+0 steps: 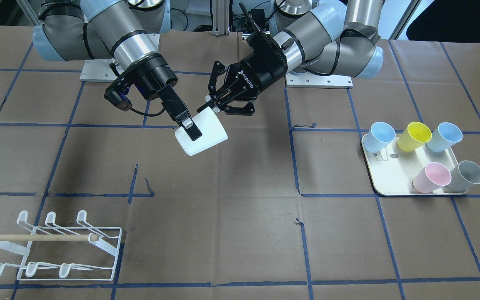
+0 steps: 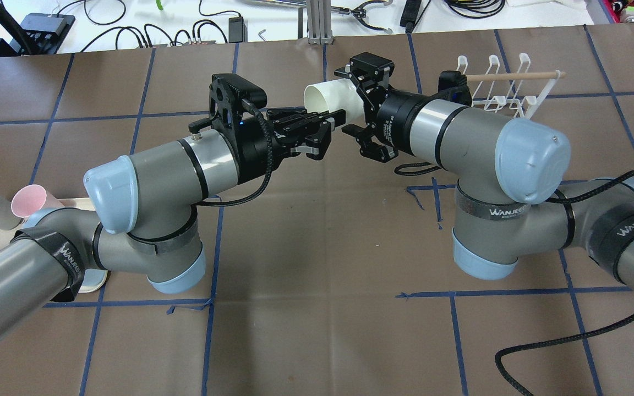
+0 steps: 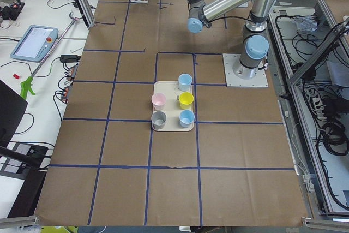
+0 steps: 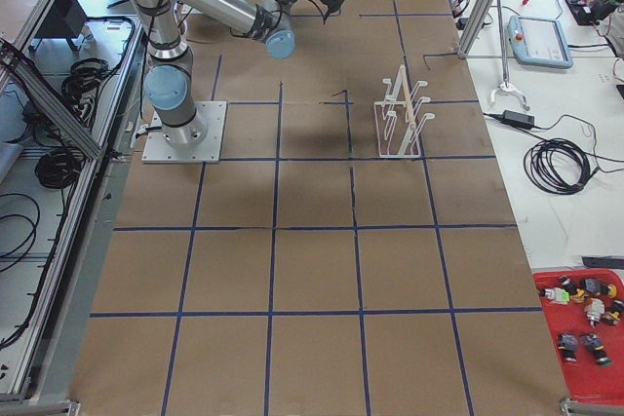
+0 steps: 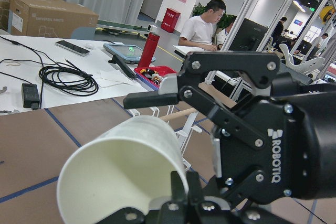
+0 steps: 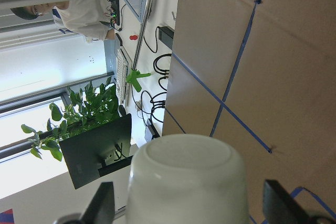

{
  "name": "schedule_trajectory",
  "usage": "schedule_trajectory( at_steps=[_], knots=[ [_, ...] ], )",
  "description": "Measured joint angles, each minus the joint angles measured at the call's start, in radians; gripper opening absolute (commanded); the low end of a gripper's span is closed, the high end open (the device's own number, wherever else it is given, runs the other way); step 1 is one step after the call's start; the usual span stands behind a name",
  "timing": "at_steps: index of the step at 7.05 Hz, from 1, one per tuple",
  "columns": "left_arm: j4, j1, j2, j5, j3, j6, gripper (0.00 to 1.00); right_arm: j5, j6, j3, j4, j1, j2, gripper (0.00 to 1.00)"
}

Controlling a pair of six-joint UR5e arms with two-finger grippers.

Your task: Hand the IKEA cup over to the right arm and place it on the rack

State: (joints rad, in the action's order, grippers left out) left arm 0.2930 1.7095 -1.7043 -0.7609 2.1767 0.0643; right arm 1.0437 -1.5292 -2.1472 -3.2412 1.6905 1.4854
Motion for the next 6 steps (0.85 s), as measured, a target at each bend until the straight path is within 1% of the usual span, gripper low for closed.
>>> schedule_trajectory(
  at_steps=[1,2,3,4,5,6],
  knots=[
    [0.0,0.0,0.0,0.0,0.0,0.0,0.0,0.0,0.001,0.0,0.0,0.0,-0.004,0.86],
    [0.0,-0.001,0.0,0.0,0.0,0.0,0.0,0.0,0.004,0.001,0.0,0.0,-0.006,0.72],
    [0.0,-0.001,0.0,0.0,0.0,0.0,0.01,-0.001,0.007,0.002,0.0,0.0,-0.006,0.62],
    [0.0,-0.001,0.0,0.0,0.0,0.0,0.06,-0.002,0.009,0.002,0.0,0.0,-0.005,0.55],
    [0.0,-0.001,0.0,0.0,0.0,0.0,0.08,-0.003,0.01,0.003,0.0,0.0,-0.004,0.48],
    [0.0,-0.001,0.0,0.0,-0.002,0.0,0.17,-0.004,0.011,0.004,0.0,0.0,-0.002,0.43]
  ],
)
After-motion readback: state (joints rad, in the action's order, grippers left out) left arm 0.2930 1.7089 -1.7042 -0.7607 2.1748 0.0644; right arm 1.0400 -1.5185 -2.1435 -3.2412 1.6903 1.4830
